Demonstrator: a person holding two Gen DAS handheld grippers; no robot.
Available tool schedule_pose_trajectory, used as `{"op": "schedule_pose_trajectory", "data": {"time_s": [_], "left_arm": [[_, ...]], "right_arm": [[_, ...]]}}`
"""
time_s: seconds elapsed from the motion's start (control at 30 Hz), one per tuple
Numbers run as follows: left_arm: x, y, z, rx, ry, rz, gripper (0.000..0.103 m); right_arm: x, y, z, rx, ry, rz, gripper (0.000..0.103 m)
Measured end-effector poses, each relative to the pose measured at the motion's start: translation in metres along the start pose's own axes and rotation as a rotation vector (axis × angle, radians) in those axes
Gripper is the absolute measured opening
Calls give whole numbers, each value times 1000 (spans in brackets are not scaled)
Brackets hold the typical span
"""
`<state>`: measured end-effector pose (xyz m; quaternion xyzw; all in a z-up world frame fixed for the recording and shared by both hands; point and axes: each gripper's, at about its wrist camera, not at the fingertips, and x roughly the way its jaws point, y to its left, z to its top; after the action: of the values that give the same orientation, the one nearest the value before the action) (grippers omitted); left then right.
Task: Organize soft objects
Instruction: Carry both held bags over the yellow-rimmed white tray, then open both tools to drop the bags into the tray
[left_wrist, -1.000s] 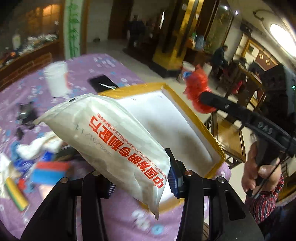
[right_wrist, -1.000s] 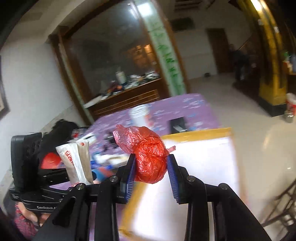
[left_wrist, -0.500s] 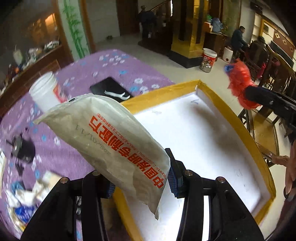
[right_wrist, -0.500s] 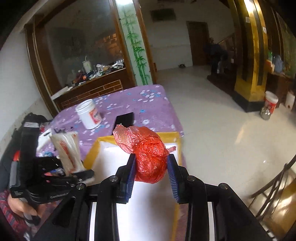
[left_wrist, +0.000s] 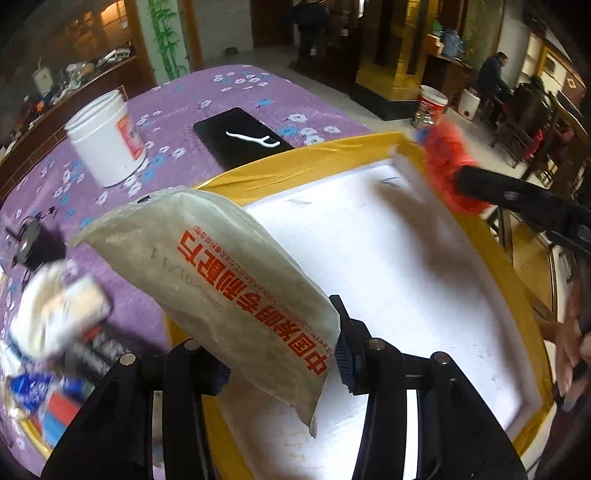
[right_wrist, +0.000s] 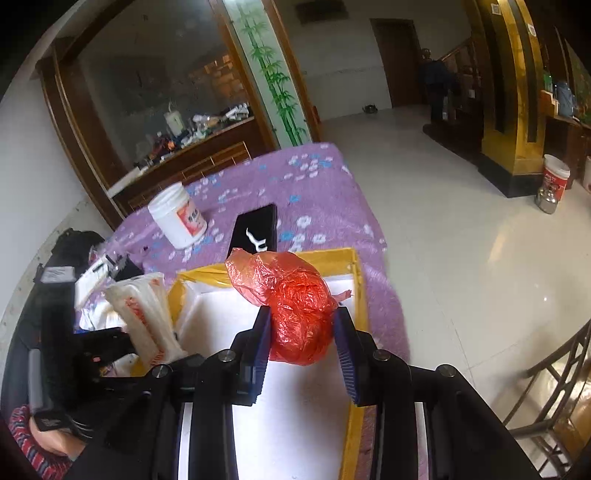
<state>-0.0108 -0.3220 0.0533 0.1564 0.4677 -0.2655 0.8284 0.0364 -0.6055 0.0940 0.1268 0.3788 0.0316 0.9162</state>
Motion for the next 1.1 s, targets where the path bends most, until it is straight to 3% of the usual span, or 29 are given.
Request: {"op": "schedule_pose_trajectory", "data": {"time_s": [0.2, 0.33, 0.47, 0.63, 0.77, 0.83, 0.97, 1.1], "left_arm": [[-10, 24, -8, -36, 45, -20, 43], [-11, 28, 4, -26, 44, -56, 43], [9, 21, 7, -5, 88, -65, 43], [21, 26, 7, -28, 119, -101, 43], [20, 27, 7, -27, 114, -123, 43], [20, 27, 8, -27, 112, -139, 48], [19, 31, 8, -38, 105, -160, 52], [11, 33, 6, -51, 88, -164, 52]], "right_arm": [[17, 33, -18, -28, 92, 64, 35], [5, 55, -11, -133, 77, -43, 36], [5, 87, -4, -216, 92, -90, 38], [50, 102, -4, -179, 214, -76, 38], [76, 95, -8, -128, 264, -77, 38], [78, 94, -9, -119, 262, -73, 38], [75, 93, -8, -108, 247, -77, 59], [66, 97, -4, -114, 218, -87, 60]]}}
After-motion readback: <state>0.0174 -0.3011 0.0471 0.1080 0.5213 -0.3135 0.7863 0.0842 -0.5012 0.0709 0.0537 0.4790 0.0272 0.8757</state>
